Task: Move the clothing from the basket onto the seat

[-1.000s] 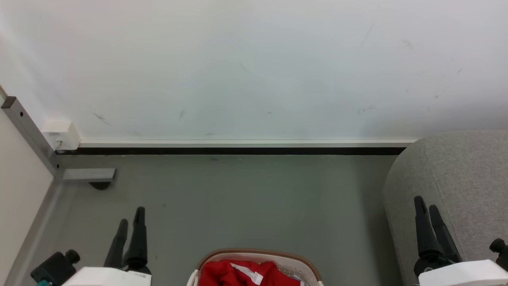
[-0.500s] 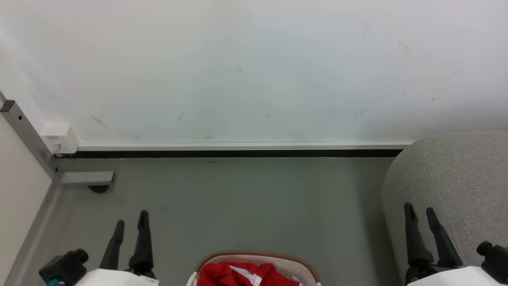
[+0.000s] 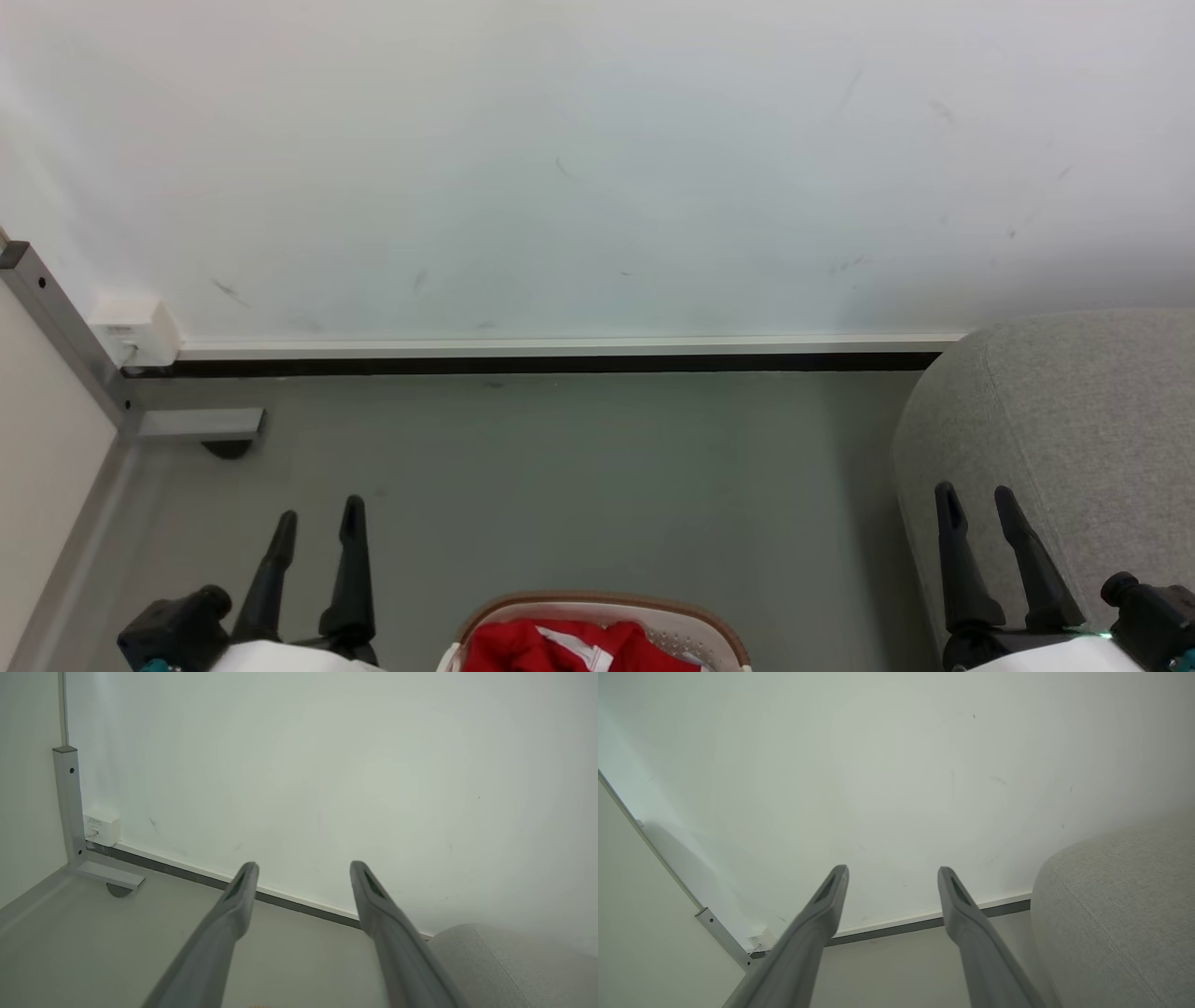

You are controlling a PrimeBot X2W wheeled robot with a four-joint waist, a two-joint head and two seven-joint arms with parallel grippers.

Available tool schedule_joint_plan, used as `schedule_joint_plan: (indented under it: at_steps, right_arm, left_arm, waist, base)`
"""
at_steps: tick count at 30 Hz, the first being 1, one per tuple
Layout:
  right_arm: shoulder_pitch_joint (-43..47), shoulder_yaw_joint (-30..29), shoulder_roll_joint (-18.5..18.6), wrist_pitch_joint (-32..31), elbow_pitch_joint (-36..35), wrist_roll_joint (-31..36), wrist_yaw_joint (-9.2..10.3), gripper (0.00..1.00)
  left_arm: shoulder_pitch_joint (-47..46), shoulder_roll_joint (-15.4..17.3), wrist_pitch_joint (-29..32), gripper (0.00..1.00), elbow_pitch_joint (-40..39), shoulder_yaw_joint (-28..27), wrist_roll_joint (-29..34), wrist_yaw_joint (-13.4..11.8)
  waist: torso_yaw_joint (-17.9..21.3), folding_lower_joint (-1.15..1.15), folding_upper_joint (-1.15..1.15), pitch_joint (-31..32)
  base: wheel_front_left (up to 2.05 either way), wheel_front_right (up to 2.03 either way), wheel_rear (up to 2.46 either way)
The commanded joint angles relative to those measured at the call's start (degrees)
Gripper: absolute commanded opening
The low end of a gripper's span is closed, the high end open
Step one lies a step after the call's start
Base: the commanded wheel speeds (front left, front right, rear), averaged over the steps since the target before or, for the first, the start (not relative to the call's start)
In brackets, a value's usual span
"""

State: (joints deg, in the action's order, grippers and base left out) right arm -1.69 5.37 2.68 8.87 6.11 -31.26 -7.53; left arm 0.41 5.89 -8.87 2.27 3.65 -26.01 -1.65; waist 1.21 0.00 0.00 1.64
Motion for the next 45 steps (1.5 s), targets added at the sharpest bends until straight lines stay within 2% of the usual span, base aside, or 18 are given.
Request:
schedule_joint_plan:
  at_steps: [1, 20, 45]
  right_arm:
    - [0.0, 0.1, 0.2, 0.6, -0.5, 1.3, 0.05, 1.0]
    - [-0.5, -0.4, 0.2, 3.0, 0.3, 10.1, 0.07, 1.0]
    - [-0.4, 0.9, 0.3, 5.9, -0.3, 18.2, 0.08, 1.0]
  left_arm:
    - [0.2, 0.6, -0.6, 1.0, -0.9, 0.0, 1.4, -0.2]
    - [1.1, 0.7, -3.0, 1.0, -3.2, 0.3, 10.8, -0.9]
    - [2.0, 0.5, -5.9, 1.0, -4.1, 0.8, 21.8, -0.4]
  waist:
    - [0.0, 0.0, 0.0, 0.0]
    - [0.7, 0.0, 0.0, -0.2]
    - [1.3, 0.0, 0.0, 0.3]
  base:
    - [0.0, 0.0, 0.0]
    - [0.0, 0.0, 0.0]
    - [0.0, 0.0, 0.0]
